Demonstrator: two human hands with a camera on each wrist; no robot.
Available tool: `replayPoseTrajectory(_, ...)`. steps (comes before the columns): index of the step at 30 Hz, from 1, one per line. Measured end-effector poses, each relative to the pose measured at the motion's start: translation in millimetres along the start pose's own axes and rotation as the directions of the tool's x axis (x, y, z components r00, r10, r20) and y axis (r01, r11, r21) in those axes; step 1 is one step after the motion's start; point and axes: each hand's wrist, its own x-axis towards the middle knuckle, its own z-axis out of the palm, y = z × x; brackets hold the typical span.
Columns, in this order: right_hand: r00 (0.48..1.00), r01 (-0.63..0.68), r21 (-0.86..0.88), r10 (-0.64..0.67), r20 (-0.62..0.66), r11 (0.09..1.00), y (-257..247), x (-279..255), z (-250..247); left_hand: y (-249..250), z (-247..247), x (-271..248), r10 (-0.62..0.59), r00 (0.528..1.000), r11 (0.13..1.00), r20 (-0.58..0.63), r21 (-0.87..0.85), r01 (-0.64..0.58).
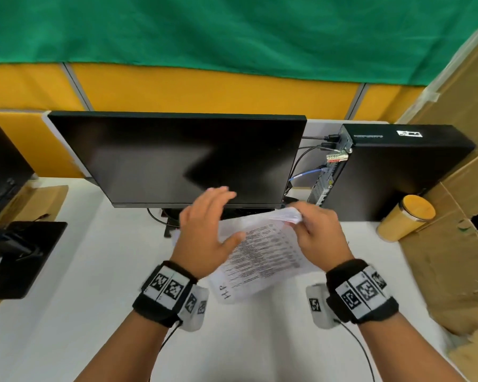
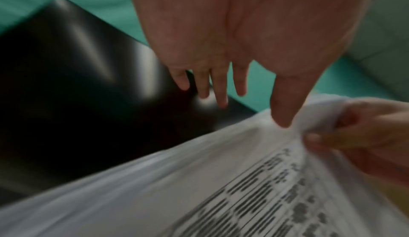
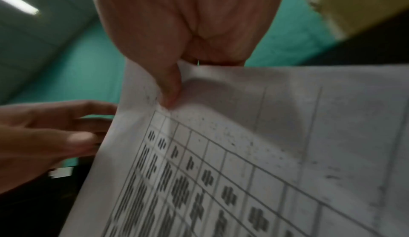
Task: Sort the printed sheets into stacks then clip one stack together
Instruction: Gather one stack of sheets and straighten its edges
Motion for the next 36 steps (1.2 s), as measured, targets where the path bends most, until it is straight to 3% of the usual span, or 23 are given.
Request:
replayPoseTrajectory(2, 0.982, 0.169, -0.120, -0.156, 0.109, 0.978, -25.7, 15.4, -13.1, 20.5, -3.3, 13.0, 0.087, 0.993, 0.995, 0.076, 0.033, -0.090)
replayPoseTrajectory(4, 0.956, 0.277, -0.190, -0.252, 0.150, 0.942, -45.9, 24.9, -19.6, 29.5, -5.4, 19.3, 0.080, 0.991, 0.996, 0.106, -0.041, -0.076)
replayPoseTrajectory(7, 0.957, 0.280, -0.256, -0.290, 0.001, 0.925, -46.0, 25.0, -24.2, 28.9, -2.9, 16.4, -0.018, 0.999, 0.971, 0.037, -0.237, 0.026)
replayPoseTrajectory(10, 0.943, 0.036, -0.167, -0.089, -0.319, 0.985, -21.0, 11.4, -26.3, 23.3, -3.9, 8.4, -0.170, 0.985, 0.907, 0.002, -0.390, 0.157)
replayPoseTrajectory(12, 0.892, -0.100, 0.182, 0.169, -0.419, 0.978, -9.2, -0.5, -25.0, 17.5, -6.9, 1.8, -0.257, 0.966, 0.809, 0.019, -0.543, 0.226)
replayPoseTrajectory(14, 0.891, -0.224, 0.545, 0.396, -0.221, 0.808, -6.2, -12.0, -18.6, 14.2, -11.5, -3.7, -0.324, 0.945, 0.700, 0.041, -0.662, 0.269)
replayPoseTrajectory(16, 0.902, -0.349, 0.695, 0.427, 0.066, 0.629, 1.7, -21.7, -7.7, 11.6, -11.6, -5.4, -0.376, 0.924, 0.596, 0.070, -0.746, 0.299)
replayPoseTrajectory(17, 0.891, -0.395, 0.715, 0.431, 0.144, 0.577, 5.3, -24.0, -2.4, 10.2, -10.2, -5.2, -0.392, 0.916, 0.561, 0.084, -0.767, 0.310)
replayPoseTrajectory(21, 0.887, -0.384, 0.693, 0.453, 0.092, 0.610, 3.4, -23.6, 9.7, 9.1, -6.0, -5.9, -0.398, 0.914, 0.491, 0.084, -0.822, 0.289)
replayPoseTrajectory(24, 0.883, -0.350, 0.706, 0.469, 0.028, 0.616, 1.9, -28.4, 22.7, 7.6, 0.8, -13.1, -0.395, 0.918, 0.494, 0.037, -0.834, 0.247)
replayPoseTrajectory(27, 0.886, -0.358, 0.709, 0.461, 0.052, 0.608, 2.0, -39.2, 36.2, 1.6, 14.2, -23.2, -0.408, 0.913, 0.577, 0.016, -0.770, 0.272)
replayPoseTrajectory(31, 0.884, -0.328, 0.684, 0.467, -0.022, 0.652, 5.1, -44.7, 44.8, -2.9, 21.4, -25.8, -0.412, 0.911, 0.646, -0.016, -0.710, 0.280)
replayPoseTrajectory(36, 0.903, -0.275, 0.677, 0.425, -0.062, 0.683, 1.8, -39.8, 43.5, -1.5, 16.4, -15.6, -0.408, 0.912, 0.599, -0.041, -0.766, 0.234)
